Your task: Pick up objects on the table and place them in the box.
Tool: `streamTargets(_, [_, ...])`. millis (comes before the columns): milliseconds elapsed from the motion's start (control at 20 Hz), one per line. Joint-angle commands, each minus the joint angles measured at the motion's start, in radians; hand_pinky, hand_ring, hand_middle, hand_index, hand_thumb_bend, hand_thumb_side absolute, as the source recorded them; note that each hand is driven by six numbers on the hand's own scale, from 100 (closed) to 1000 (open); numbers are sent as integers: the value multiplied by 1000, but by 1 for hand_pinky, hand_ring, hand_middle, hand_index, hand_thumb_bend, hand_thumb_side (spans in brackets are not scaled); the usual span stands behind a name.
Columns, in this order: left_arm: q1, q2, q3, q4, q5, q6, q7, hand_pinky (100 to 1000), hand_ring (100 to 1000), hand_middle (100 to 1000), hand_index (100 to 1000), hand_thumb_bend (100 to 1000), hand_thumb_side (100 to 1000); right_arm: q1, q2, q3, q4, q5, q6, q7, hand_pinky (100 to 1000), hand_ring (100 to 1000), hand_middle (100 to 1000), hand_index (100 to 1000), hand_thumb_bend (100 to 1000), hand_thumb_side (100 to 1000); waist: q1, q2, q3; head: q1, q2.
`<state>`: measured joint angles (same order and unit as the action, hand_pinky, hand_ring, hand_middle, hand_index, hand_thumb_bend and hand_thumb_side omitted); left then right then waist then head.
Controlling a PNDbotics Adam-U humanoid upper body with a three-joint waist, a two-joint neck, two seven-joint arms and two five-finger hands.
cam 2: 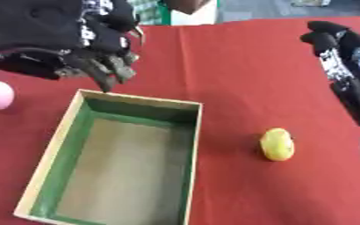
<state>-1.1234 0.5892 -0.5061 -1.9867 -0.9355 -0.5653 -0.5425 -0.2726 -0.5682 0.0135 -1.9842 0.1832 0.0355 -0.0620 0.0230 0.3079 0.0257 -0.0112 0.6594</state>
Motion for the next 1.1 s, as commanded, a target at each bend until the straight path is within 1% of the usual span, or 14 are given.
streamTargets(50, [-2,-25,-16,-13,15,-150,-176,153,238,100,147,100,198,-8,-17,-5,-16,4,0,1,904,850,738,890,100,1000,-3,-22,1,8,0])
streamTargets(200, [17,-45,-51,-13,42,-140,-208,150,236,100,147,100,209,-7,-15,-4,-16,5,1,0,904,851,738,890,100,1000,-4,-22,0,10,-2])
streamTargets(350, [33,-51,-76,-13,71,-118,-249,147,234,100,148,100,222,-6,-15,-5,-16,5,2,0,905,851,738,890,100,1000,-4,-22,1,9,-2])
streamTargets(550, [62,-43,-106,-13,98,-75,-293,146,234,100,151,100,245,-7,-13,-3,-16,4,2,1,906,851,738,891,100,1000,-4,-23,1,7,-4])
streamTargets(700, [101,-33,-120,-13,105,-23,-308,140,231,100,152,100,263,-9,-10,-3,-16,2,0,1,906,851,738,891,100,1000,-5,-21,-2,6,-7])
streamTargets(850, [129,-27,-133,-13,114,26,-300,137,235,107,158,100,316,-9,-7,-4,-16,2,-1,1,907,851,737,891,100,1000,-5,-20,-5,8,-11])
streamTargets(1050, [157,-31,-149,-13,137,83,-245,146,254,135,181,100,400,-10,-7,-3,-16,2,-2,2,906,851,737,890,100,1000,-5,-17,-8,10,-11])
streamTargets(1100, [163,-33,-152,-13,143,97,-229,146,257,137,182,100,405,-11,-7,-3,-16,3,-2,2,906,851,737,890,100,1000,-6,-16,-9,12,-11])
